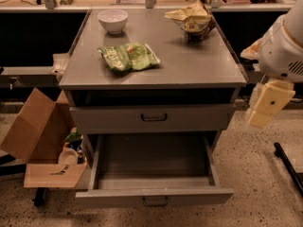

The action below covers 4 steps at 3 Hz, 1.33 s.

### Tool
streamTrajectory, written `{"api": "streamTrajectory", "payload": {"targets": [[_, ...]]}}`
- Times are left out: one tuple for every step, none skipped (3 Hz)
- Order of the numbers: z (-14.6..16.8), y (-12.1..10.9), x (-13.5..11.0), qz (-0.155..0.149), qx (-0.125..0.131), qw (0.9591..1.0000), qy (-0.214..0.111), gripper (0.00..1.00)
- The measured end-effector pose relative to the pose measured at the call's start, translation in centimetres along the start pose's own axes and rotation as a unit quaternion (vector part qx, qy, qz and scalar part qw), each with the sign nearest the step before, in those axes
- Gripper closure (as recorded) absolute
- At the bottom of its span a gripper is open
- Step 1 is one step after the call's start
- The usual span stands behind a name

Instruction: Close middle drawer

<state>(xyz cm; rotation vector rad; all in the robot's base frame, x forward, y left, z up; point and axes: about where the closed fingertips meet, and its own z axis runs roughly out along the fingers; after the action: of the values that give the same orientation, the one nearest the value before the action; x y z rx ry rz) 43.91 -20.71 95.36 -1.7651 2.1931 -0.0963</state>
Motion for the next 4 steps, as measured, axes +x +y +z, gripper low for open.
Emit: {"api": "streamTrajectory", "payload": {"targets": [[5.5,2.3,-0.7,-0.028,-0.026,0.999,-0.022,0.0],[13.8,7.2,-0.7,-0.044,-0.08,0.9952,-0.034,0.0],[14.3,7.3,-0.5,-0.044,-0.082,0.9952,-0.03,0.0],[18.3,8.1,1.4,-0.048,-0.098,0.9939,0.005,0.0]]}}
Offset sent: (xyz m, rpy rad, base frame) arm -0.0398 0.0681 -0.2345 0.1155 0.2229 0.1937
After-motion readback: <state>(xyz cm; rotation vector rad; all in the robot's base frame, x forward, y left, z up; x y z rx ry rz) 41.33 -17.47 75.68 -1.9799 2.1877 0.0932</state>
